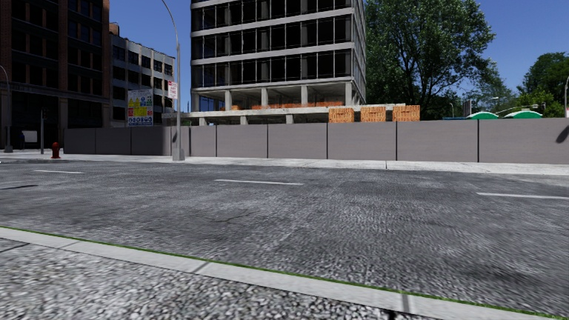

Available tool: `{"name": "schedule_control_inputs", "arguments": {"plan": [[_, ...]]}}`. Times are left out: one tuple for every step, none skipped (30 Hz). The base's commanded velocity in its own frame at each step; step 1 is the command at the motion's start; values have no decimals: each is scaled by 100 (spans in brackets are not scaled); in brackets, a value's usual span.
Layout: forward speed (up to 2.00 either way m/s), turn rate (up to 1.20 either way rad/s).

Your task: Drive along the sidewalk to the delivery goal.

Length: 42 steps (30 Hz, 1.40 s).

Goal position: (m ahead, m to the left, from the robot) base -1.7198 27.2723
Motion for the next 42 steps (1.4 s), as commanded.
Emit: {"name": "schedule_control_inputs", "arguments": {"plan": [[0,0],[0,0],[0,0],[0,0],[0,0],[0,0],[0,0],[0,0],[0,0],[0,0],[0,0],[0,0],[0,0],[0,0],[0,0],[0,0],[0,0],[0,0],[0,0],[0,0],[0,0],[0,0],[0,0],[0,0],[0,0],[0,0],[0,0],[0,0],[0,0],[0,0],[0,5],[15,26],[15,26],[70,42],[95,55],[108,64],[113,68],[113,68],[114,69],[115,72],[115,78],[115,78]]}}
